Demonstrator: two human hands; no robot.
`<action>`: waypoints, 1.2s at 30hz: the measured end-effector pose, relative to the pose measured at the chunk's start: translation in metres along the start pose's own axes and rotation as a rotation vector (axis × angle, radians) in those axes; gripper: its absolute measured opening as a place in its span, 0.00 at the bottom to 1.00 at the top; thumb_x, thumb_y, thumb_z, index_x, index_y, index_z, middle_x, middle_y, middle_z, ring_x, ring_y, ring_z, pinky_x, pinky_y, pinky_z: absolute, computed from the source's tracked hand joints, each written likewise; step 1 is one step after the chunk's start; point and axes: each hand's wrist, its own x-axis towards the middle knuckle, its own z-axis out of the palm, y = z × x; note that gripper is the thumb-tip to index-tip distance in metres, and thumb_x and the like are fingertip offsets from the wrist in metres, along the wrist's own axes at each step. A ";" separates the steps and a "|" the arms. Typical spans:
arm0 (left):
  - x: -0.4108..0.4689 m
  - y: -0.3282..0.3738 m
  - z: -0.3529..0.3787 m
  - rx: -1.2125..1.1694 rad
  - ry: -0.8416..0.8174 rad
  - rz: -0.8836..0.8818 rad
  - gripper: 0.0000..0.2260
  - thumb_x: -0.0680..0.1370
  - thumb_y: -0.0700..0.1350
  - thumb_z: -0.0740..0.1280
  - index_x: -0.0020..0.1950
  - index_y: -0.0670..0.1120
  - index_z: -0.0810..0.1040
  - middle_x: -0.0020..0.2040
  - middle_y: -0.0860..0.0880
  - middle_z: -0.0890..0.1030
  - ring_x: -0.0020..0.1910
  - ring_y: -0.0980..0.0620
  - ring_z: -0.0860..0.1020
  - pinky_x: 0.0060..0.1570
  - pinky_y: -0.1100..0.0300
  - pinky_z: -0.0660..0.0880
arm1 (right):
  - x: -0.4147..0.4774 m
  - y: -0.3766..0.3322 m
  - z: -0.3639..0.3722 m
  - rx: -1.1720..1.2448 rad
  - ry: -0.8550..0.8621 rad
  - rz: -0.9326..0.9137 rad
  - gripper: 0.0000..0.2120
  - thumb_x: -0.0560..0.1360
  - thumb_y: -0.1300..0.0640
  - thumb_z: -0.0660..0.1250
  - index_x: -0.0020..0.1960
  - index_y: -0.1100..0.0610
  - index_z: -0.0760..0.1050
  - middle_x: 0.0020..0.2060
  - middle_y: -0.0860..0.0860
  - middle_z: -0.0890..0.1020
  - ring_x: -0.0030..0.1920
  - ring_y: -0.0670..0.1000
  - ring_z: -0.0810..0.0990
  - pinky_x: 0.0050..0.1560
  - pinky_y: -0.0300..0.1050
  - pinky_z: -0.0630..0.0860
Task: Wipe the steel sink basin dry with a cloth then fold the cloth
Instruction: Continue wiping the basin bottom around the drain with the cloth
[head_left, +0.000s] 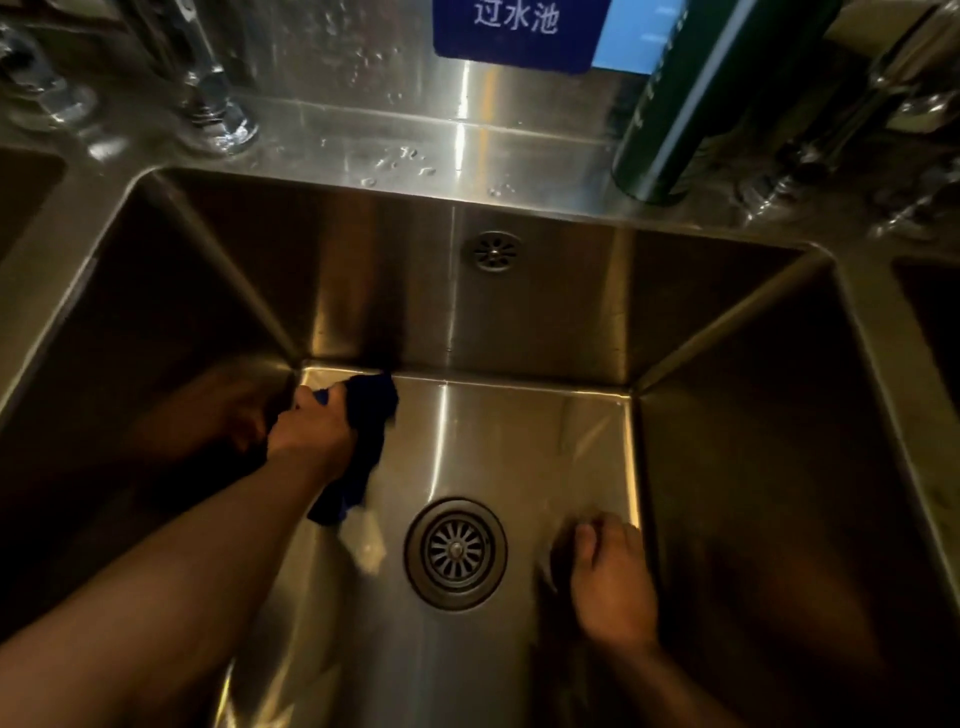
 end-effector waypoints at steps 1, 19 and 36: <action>-0.006 0.004 -0.002 -0.059 0.026 0.000 0.25 0.78 0.51 0.61 0.73 0.46 0.58 0.63 0.36 0.66 0.55 0.33 0.75 0.51 0.46 0.74 | 0.000 -0.005 -0.001 0.152 -0.027 0.035 0.15 0.80 0.51 0.57 0.61 0.59 0.72 0.58 0.58 0.77 0.59 0.59 0.76 0.56 0.48 0.71; -0.177 0.050 0.035 -0.422 0.109 0.983 0.25 0.78 0.57 0.58 0.72 0.48 0.65 0.72 0.44 0.66 0.69 0.52 0.69 0.66 0.68 0.64 | -0.031 0.012 -0.057 0.464 -0.241 0.295 0.02 0.72 0.61 0.67 0.44 0.56 0.75 0.39 0.57 0.81 0.44 0.58 0.80 0.48 0.50 0.76; -0.094 -0.007 0.065 -0.155 0.190 0.262 0.32 0.76 0.64 0.48 0.74 0.49 0.64 0.73 0.35 0.64 0.73 0.33 0.59 0.68 0.33 0.58 | -0.075 0.063 0.001 -0.802 -0.096 -0.790 0.23 0.83 0.48 0.41 0.61 0.36 0.73 0.63 0.56 0.77 0.59 0.55 0.80 0.42 0.68 0.78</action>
